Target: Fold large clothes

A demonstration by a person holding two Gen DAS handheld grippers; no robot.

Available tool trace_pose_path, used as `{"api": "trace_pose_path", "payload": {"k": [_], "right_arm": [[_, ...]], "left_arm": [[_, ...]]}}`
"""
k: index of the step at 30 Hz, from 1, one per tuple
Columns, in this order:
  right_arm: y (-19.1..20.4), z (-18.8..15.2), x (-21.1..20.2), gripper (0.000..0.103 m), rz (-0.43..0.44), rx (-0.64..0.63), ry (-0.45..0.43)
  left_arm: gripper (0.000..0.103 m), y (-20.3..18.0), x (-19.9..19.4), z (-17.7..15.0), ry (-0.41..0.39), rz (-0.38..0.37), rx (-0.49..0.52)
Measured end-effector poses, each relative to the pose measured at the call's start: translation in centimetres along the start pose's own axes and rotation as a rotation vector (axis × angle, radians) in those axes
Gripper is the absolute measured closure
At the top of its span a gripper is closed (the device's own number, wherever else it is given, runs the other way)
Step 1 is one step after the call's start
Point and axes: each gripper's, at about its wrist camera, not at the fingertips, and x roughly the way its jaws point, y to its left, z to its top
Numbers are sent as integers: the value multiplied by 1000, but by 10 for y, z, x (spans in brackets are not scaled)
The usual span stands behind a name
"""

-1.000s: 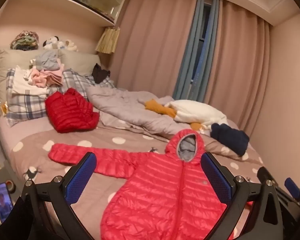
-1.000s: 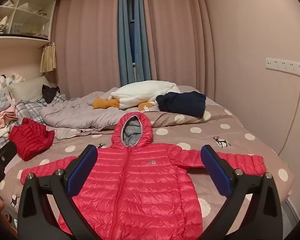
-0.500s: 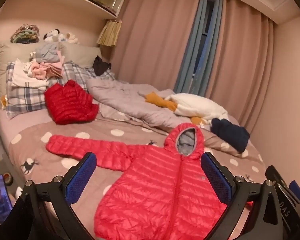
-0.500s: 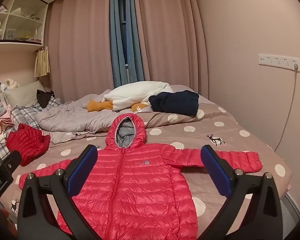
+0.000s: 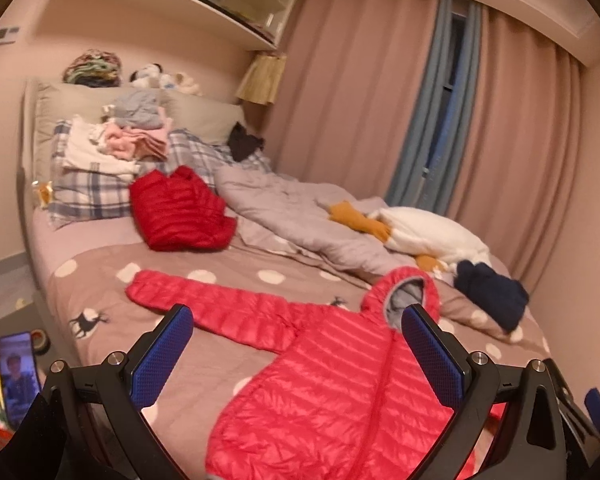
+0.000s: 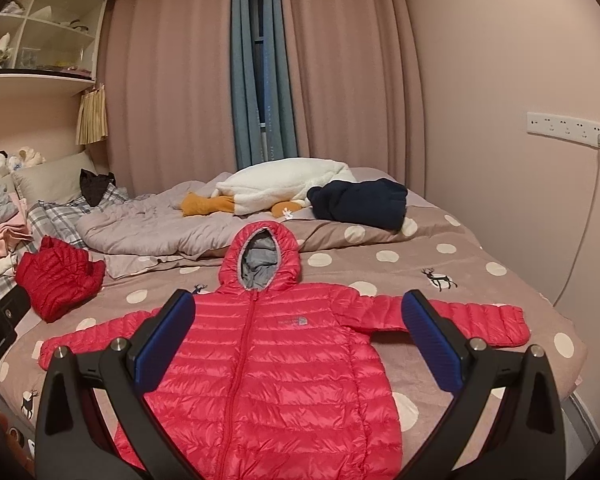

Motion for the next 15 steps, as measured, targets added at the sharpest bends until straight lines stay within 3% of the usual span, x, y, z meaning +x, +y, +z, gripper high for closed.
{"api": "trace_pose_path", "payload": {"k": [4, 10, 15], "right_arm": [[13, -6, -3, 0, -10, -7, -1], [20, -4, -12, 0, -32, 11, -10], [22, -4, -16, 0, -45, 29, -2]], "left_arm": [[0, -1, 2, -2, 20, -44, 8], [0, 1, 0, -3, 1, 9, 7], [0, 6, 0, 0, 4, 5, -24]]}}
